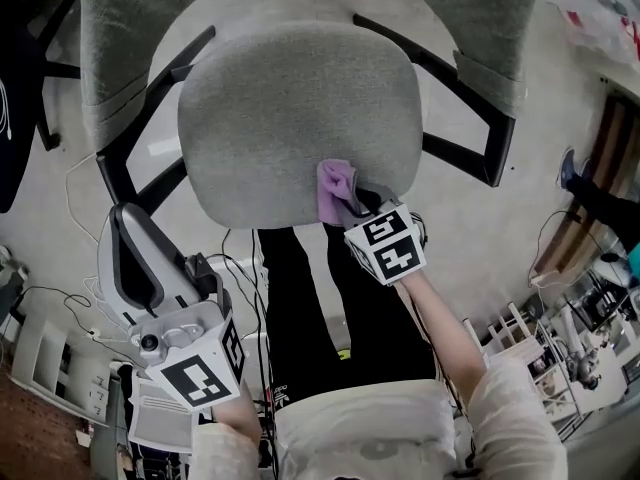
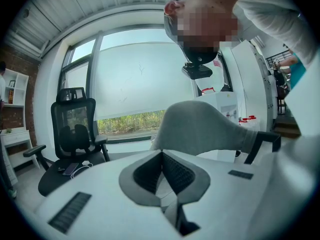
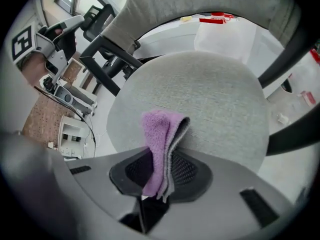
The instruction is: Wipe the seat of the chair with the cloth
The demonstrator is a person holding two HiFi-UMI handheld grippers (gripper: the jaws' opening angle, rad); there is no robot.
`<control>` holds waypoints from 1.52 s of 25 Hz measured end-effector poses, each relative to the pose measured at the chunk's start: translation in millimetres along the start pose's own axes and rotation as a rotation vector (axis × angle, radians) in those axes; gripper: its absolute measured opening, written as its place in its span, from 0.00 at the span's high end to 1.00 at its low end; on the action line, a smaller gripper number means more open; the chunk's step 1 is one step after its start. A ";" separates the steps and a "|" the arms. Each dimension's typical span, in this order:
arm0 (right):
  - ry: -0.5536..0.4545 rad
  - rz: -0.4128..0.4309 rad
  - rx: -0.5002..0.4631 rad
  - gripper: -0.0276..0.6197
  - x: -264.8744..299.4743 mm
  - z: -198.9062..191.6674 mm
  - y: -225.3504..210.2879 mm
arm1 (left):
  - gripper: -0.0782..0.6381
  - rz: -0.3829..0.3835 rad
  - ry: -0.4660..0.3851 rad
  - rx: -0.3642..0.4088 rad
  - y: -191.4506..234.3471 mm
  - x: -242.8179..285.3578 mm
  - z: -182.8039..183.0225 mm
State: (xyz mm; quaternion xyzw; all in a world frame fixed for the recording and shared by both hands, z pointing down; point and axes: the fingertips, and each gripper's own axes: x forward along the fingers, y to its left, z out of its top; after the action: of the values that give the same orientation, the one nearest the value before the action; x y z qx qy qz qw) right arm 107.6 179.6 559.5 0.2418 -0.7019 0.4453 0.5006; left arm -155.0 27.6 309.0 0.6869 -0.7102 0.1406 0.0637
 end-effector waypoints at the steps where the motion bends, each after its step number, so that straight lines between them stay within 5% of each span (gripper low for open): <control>1: 0.006 -0.017 0.004 0.82 -4.5 -4.8 -9.2 | 0.87 -0.004 0.001 0.002 -1.8 0.8 0.0; 25: 0.114 -0.370 0.068 0.82 -70.5 -77.0 -145.8 | 0.87 -0.060 0.012 0.019 -29.5 19.6 4.7; 32: 0.162 -0.435 0.092 0.82 -78.8 -90.8 -160.0 | 0.87 -0.074 0.006 0.021 -34.7 21.7 11.3; 38: 0.138 -0.405 0.105 0.82 -81.3 -82.8 -143.0 | 0.87 -0.079 -0.016 0.020 -36.3 19.5 25.4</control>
State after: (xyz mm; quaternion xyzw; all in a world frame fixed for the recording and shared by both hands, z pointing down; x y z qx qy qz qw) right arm 291.3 173.2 548.2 0.3726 -0.5788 0.3869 0.6136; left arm -117.3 1.0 294.3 0.7161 -0.6816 0.1396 0.0566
